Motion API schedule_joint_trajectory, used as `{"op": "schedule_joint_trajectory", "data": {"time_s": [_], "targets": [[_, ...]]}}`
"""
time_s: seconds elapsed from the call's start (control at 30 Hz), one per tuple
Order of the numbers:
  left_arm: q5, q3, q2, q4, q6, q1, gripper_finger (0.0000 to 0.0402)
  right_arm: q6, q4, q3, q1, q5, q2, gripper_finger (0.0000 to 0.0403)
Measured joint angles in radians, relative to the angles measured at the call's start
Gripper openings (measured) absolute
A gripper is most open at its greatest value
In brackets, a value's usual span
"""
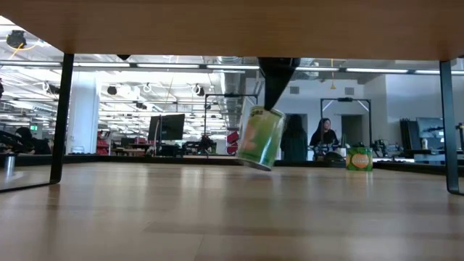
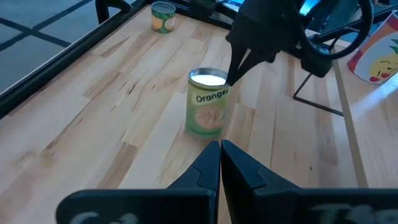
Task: Pick and place cans onto a shelf
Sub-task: Put the canned oranges on the shelf
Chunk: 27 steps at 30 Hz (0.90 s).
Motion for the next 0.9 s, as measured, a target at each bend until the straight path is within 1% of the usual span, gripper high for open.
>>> {"op": "schedule_joint_trajectory", "data": {"time_s": [0.2,0.3,0.6,0.7,0.9], "targets": [[0.0,0.0,0.0,-0.001,0.003,0.0,0.0,-0.067,0.016,0.034,0.02,-0.032,0.035,0.0003],[0.0,0.0,0.0,-0.002,0.002,0.0,0.0,-0.116,0.068,0.039,0.05,-0.024,0.042,0.0003],[0.0,0.0,0.0,-0.003,0.01,0.0,0.0,-0.161,0.092,0.036,0.086,-0.002,0.048,0.0005],[0.0,0.0,0.0,-0.002,0.01,0.0,0.0,-0.16,0.11,0.036,0.088,-0.002,0.048,0.0015],[0.0,0.0,0.0,-0.003,0.01,0.0,0.0,-0.154,0.116,0.036,0.095,-0.002,0.048,0.0053]]}}
